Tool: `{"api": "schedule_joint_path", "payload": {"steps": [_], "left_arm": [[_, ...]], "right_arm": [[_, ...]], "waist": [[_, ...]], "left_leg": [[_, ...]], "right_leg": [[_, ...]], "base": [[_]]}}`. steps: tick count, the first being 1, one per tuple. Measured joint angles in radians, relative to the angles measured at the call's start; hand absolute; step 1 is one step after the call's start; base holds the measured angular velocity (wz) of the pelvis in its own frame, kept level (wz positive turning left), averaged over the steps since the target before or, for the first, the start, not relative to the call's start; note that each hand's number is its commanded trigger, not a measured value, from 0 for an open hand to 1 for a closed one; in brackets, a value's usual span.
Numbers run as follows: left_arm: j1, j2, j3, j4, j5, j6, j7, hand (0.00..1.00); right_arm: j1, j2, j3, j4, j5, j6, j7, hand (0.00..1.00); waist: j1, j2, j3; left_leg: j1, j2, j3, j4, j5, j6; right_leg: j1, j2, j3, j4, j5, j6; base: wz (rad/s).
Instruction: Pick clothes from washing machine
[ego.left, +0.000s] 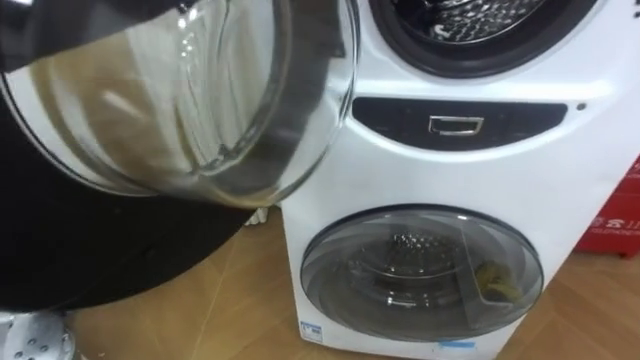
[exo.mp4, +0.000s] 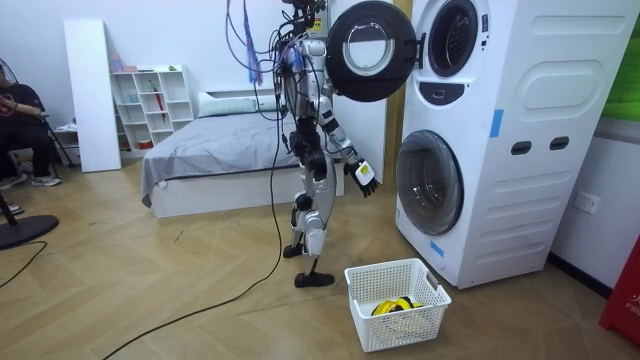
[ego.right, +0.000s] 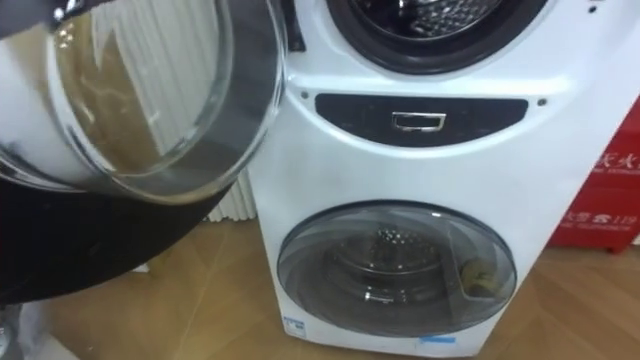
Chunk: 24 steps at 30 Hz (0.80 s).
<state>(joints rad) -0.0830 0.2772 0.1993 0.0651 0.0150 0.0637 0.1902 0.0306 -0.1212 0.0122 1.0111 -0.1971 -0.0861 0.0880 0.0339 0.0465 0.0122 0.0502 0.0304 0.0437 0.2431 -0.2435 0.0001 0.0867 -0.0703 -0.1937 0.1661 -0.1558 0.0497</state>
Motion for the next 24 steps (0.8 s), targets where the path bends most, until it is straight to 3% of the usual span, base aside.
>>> {"api": "schedule_joint_path", "payload": {"steps": [10, 14, 19, 22, 24], "left_arm": [[0.015, -0.037, -0.069, -0.078, 0.04, 0.003, -0.031, 0.0], [0.074, -0.052, -0.149, -0.192, 0.156, 0.003, -0.051, 0.0], [0.076, -0.06, -0.206, -0.22, 0.14, 0.003, -0.099, 0.0], [0.076, -0.065, -0.272, -0.239, 0.115, -0.002, -0.144, 0.0], [0.076, -0.084, -0.338, -0.239, 0.094, -0.003, -0.184, 0.0]], "right_arm": [[-0.018, 0.005, 0.036, 0.032, 0.042, 0.002, 0.01, 0.0], [-0.028, 0.003, 0.06, 0.036, 0.074, 0.002, 0.013, 0.0], [-0.056, 0.003, 0.125, 0.041, 0.094, 0.009, 0.017, 0.0], [-0.067, -0.001, 0.147, 0.05, 0.098, 0.015, 0.013, 0.0], [-0.079, 0.001, 0.165, 0.069, 0.101, 0.017, 0.01, 0.0]], "waist": [[-0.002, 0.0, 0.0023], [-0.002, 0.0, 0.0027], [-0.029, 0.0, 0.0026], [-0.043, -0.002, 0.0015], [-0.06, -0.009, -0.0002]], "left_leg": [[-0.014, -0.007, -0.005, -0.004, 0.019, 0.007], [-0.029, -0.01, -0.005, -0.004, 0.028, 0.01], [-0.011, -0.015, 0.005, -0.034, 0.046, 0.011], [0.002, -0.018, 0.012, -0.053, 0.051, 0.011], [0.009, -0.017, 0.02, -0.054, 0.052, 0.011]], "right_leg": [[-0.006, -0.005, -0.001, -0.013, 0.024, 0.005], [-0.016, -0.008, -0.002, -0.013, 0.035, 0.006], [-0.015, -0.012, 0.007, -0.011, 0.035, 0.005], [-0.015, -0.013, 0.019, -0.011, 0.035, 0.006], [-0.017, -0.013, 0.021, -0.009, 0.035, 0.006]], "base": [[0.02], [0.0], [-0.06], [-0.1], [-0.09]]}}
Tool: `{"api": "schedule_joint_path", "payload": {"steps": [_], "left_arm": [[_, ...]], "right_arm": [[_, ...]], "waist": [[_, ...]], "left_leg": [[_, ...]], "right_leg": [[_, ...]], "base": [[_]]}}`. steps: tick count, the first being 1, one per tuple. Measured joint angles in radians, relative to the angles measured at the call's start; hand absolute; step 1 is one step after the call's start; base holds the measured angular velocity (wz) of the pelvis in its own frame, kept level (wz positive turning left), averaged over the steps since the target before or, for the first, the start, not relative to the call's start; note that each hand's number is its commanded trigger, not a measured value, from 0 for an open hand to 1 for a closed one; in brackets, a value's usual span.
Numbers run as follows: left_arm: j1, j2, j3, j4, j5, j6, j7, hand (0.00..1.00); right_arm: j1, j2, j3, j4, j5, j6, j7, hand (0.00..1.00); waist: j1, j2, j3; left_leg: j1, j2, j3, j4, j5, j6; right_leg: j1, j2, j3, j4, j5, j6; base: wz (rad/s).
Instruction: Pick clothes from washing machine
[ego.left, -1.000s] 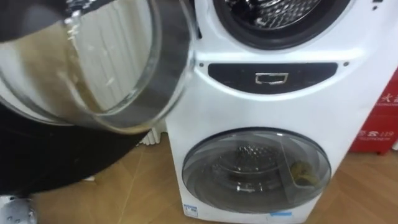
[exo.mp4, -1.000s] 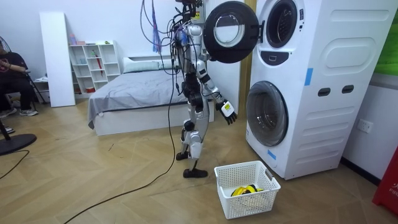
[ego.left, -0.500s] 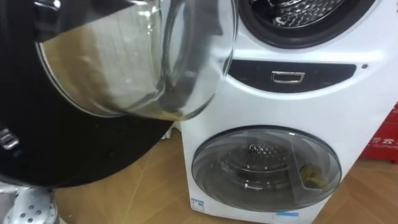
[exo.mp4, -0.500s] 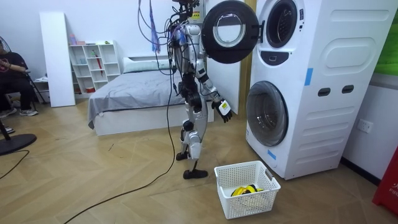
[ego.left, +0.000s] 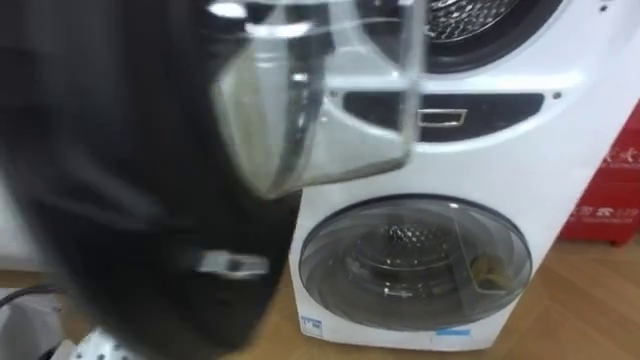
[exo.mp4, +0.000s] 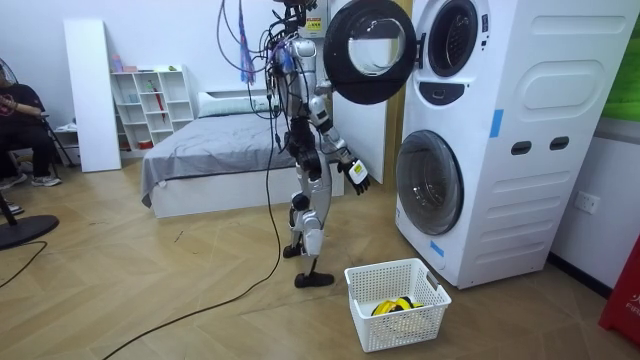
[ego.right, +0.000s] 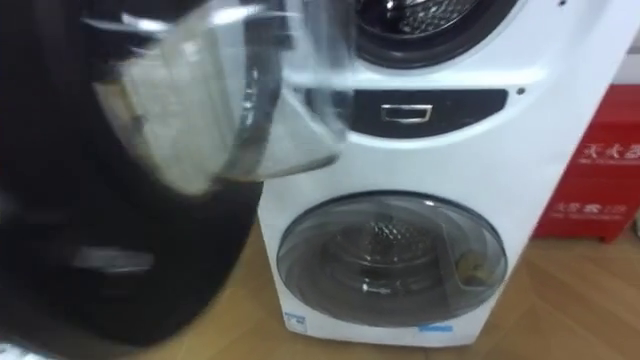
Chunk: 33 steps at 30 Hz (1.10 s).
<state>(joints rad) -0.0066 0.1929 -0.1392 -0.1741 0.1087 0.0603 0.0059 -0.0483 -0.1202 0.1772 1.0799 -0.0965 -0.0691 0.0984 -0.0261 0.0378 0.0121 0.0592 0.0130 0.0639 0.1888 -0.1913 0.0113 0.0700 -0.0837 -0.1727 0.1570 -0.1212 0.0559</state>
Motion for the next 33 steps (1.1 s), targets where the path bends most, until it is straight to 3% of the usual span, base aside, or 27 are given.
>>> {"api": "schedule_joint_path", "payload": {"steps": [4, 6, 10, 13, 18, 27, 31, 33], "left_arm": [[0.0, -0.022, -0.146, 0.012, -0.022, 0.0, -0.082, 0.0], [-0.002, -0.043, -0.162, 0.017, -0.041, 0.002, -0.101, 0.0], [-0.005, -0.043, -0.226, 0.017, -0.04, 0.002, -0.18, 0.0], [-0.005, -0.059, -0.306, 0.017, -0.037, 0.002, -0.238, 0.0], [-0.005, -0.059, -0.39, 0.028, -0.038, 0.002, -0.288, 0.0], [-0.005, -0.059, -0.415, 0.165, -0.035, 0.002, -0.359, 0.0], [-0.002, -0.057, -0.411, 0.223, -0.029, 0.002, -0.355, 0.0], [0.002, -0.053, -0.408, 0.306, -0.029, -0.003, -0.325, 0.0]], "right_arm": [[-0.017, 0.003, 0.041, 0.009, 0.023, 0.006, -0.013, 0.0], [-0.017, 0.003, 0.046, 0.014, 0.027, 0.007, -0.016, 0.0], [-0.025, 0.008, 0.048, 0.015, 0.032, 0.009, -0.016, 0.0], [-0.038, 0.012, 0.059, 0.019, 0.058, 0.009, -0.015, 0.0], [-0.041, 0.023, 0.089, 0.015, 0.073, 0.02, -0.007, 0.0], [-0.042, 0.033, 0.114, 0.018, 0.091, 0.028, 0.018, 0.0], [-0.042, 0.035, 0.114, 0.016, 0.091, 0.03, 0.024, 0.0], [-0.033, 0.034, 0.114, 0.013, 0.091, 0.031, 0.019, 0.0]], "waist": [[-0.027, -0.021, 0.0066], [-0.031, -0.029, 0.0064], [-0.056, -0.036, 0.0067], [-0.066, -0.038, 0.0063], [-0.081, -0.039, 0.0069], [-0.08, -0.041, 0.0082], [-0.073, -0.049, 0.0093], [-0.061, -0.059, 0.0078]], "left_leg": [[0.005, 0.001, 0.019, -0.005, 0.0, 0.0], [0.004, 0.004, 0.031, -0.007, 0.0, 0.0], [0.004, 0.005, 0.034, -0.011, -0.001, -0.001], [0.004, 0.007, 0.042, -0.011, -0.001, -0.001], [0.006, 0.008, 0.056, -0.012, -0.001, -0.001], [0.005, 0.012, 0.074, -0.019, -0.003, -0.004], [0.014, 0.012, 0.09, -0.022, -0.003, -0.004], [0.024, 0.013, 0.098, -0.026, -0.003, -0.004]], "right_leg": [[-0.008, 0.001, 0.017, 0.003, -0.001, 0.001], [-0.02, 0.003, 0.029, 0.01, -0.001, 0.001], [-0.026, 0.004, 0.03, 0.012, -0.001, 0.001], [-0.03, 0.006, 0.033, 0.013, -0.001, 0.001], [-0.036, 0.007, 0.045, 0.013, -0.001, 0.001], [-0.05, 0.014, 0.067, 0.014, -0.002, -0.001], [-0.051, 0.016, 0.083, 0.015, -0.002, -0.001], [-0.047, 0.017, 0.089, 0.015, -0.002, -0.001]], "base": [[-0.15], [-0.16], [-0.06], [-0.08], [-0.06], [-0.07], [-0.13], [-0.14]]}}
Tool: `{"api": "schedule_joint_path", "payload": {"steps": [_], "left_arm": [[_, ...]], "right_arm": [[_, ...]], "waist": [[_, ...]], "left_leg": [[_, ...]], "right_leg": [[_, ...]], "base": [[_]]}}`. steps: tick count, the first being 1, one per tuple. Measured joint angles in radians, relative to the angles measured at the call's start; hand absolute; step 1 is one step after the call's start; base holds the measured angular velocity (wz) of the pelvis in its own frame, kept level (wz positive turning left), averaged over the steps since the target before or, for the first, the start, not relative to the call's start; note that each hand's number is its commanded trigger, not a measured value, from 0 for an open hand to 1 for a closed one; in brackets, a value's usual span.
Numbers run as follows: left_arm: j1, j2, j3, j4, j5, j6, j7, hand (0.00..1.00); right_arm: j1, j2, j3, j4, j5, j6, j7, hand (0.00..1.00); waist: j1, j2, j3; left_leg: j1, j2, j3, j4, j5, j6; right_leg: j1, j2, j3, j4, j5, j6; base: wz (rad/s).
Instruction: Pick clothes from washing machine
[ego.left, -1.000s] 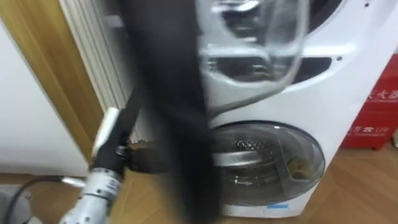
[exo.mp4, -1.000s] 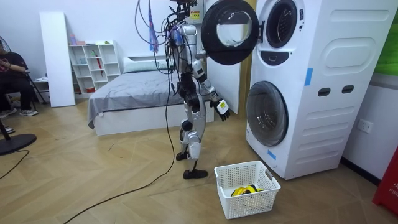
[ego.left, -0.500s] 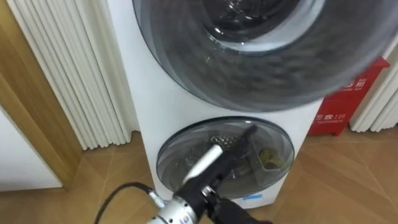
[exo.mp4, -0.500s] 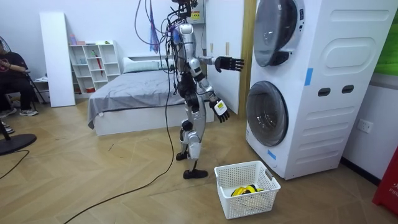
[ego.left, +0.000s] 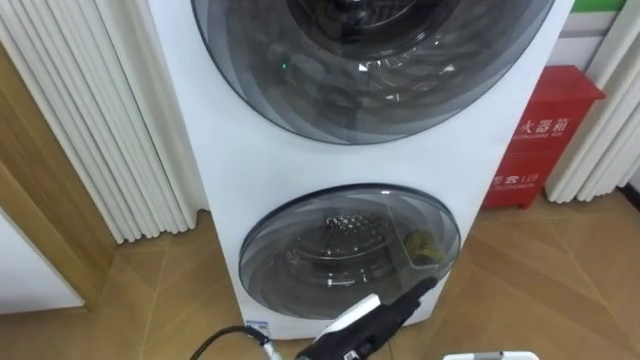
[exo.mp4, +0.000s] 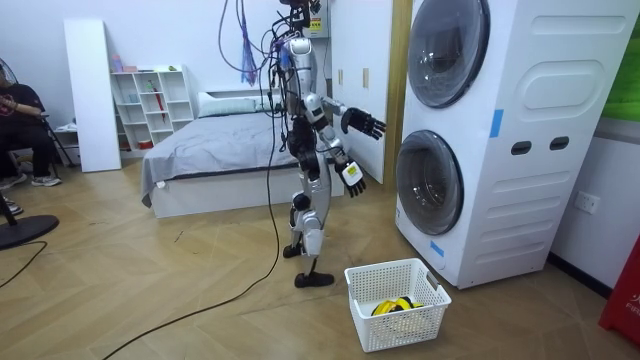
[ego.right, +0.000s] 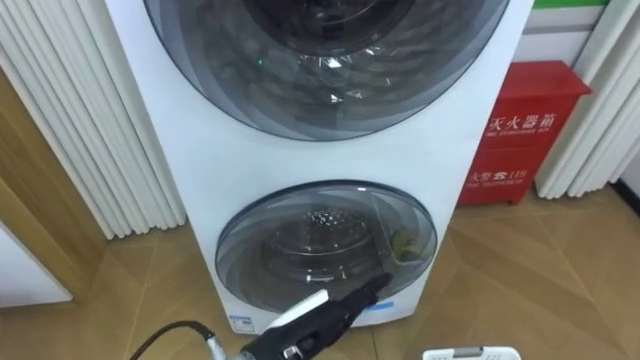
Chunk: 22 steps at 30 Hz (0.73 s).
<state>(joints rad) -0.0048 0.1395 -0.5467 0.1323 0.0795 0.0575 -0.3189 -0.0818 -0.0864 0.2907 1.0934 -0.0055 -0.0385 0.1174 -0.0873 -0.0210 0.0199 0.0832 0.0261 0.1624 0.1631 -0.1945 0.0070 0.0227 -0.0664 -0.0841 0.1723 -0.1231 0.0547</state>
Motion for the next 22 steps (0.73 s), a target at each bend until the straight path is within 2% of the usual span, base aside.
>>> {"api": "schedule_joint_path", "payload": {"steps": [2, 3, 4, 6, 7, 10, 12, 13, 16, 19, 22], "left_arm": [[0.017, 0.006, 0.021, 0.054, 0.0, -0.006, 0.026, 0.0], [0.027, 0.009, 0.047, 0.115, 0.001, -0.027, 0.045, 0.0], [0.034, 0.008, 0.065, 0.148, 0.003, -0.032, 0.058, 0.0], [0.077, 0.011, 0.143, 0.28, 0.032, -0.047, 0.13, 0.0], [0.097, 0.014, 0.168, 0.309, 0.032, -0.053, 0.145, 0.0], [0.17, 0.018, 0.34, 0.554, 0.029, -0.112, 0.239, 0.0], [0.182, 0.017, 0.421, 0.696, 0.006, -0.122, 0.29, 0.0], [0.201, 0.018, 0.465, 0.759, -0.011, -0.131, 0.326, 0.0], [0.226, 0.016, 0.525, 0.835, -0.012, -0.144, 0.386, 0.0], [0.265, -0.01, 0.605, 0.9, -0.025, -0.188, 0.433, 0.0], [0.278, -0.011, 0.631, 0.941, -0.03, -0.191, 0.45, 0.0]], "right_arm": [[0.012, 0.0, -0.002, -0.004, -0.001, 0.0, -0.01, 0.0], [0.026, -0.003, -0.011, -0.009, -0.011, 0.0, -0.011, 0.0], [0.031, -0.003, -0.02, -0.009, -0.015, 0.0, -0.011, 0.0], [0.06, -0.004, -0.058, -0.011, -0.013, -0.001, -0.012, 0.0], [0.071, -0.004, -0.07, -0.012, -0.011, -0.003, -0.012, 0.0], [0.135, -0.018, -0.131, -0.012, 0.045, -0.01, -0.025, 0.0], [0.162, -0.026, -0.167, 0.003, 0.095, -0.018, -0.034, 0.0], [0.178, -0.029, -0.184, 0.004, 0.132, -0.019, -0.042, 0.0], [0.187, -0.036, -0.203, 0.024, 0.2, -0.033, -0.049, 0.0], [0.192, -0.033, -0.247, 0.098, 0.267, -0.04, -0.04, 0.0], [0.213, -0.029, -0.277, 0.113, 0.293, -0.04, -0.043, 0.0]], "waist": [[0.009, -0.009, -0.0002], [0.019, -0.012, -0.0026], [0.022, -0.013, -0.0032], [0.036, -0.013, -0.0037], [0.039, -0.012, -0.0037], [0.066, -0.001, -0.0133], [0.069, 0.007, -0.0118], [0.072, 0.013, -0.0149], [0.072, 0.019, -0.0125], [0.074, 0.017, -0.0118], [0.075, 0.016, -0.0167]], "left_leg": [[-0.001, 0.002, 0.002, -0.003, -0.001, -0.001], [0.001, 0.004, 0.005, -0.009, -0.002, -0.004], [0.004, 0.005, 0.005, -0.013, -0.003, -0.005], [0.017, 0.012, 0.009, -0.018, -0.007, -0.01], [0.018, 0.015, 0.01, -0.018, -0.008, -0.013], [0.035, 0.025, 0.016, -0.019, -0.015, -0.022], [0.049, 0.03, 0.016, -0.019, -0.017, -0.026], [0.051, 0.033, 0.016, -0.02, -0.019, -0.027], [0.049, 0.033, 0.014, -0.023, -0.019, -0.028], [0.07, 0.032, 0.015, -0.032, -0.021, -0.03], [0.082, 0.034, 0.015, -0.034, -0.023, -0.033]], "right_leg": [[-0.001, 0.002, 0.001, -0.002, 0.0, 0.0], [-0.003, 0.005, 0.003, -0.002, 0.001, -0.001], [-0.003, 0.007, 0.003, -0.002, 0.001, -0.001], [0.006, 0.015, 0.001, -0.004, 0.002, -0.003], [0.011, 0.017, -0.001, -0.005, 0.001, -0.005], [0.02, 0.026, -0.015, -0.005, -0.004, -0.012], [0.032, 0.029, -0.028, -0.006, -0.004, -0.013], [0.035, 0.031, -0.031, -0.006, -0.004, -0.013], [0.034, 0.031, -0.033, -0.006, -0.007, -0.017], [0.056, 0.032, -0.031, -0.023, -0.011, -0.022], [0.064, 0.035, -0.029, -0.022, -0.016, -0.024]], "base": [[-0.03], [-0.04], [-0.09], [-0.09], [-0.06], [-0.07], [0.0], [0.0], [0.0], [0.0], [0.0]]}}
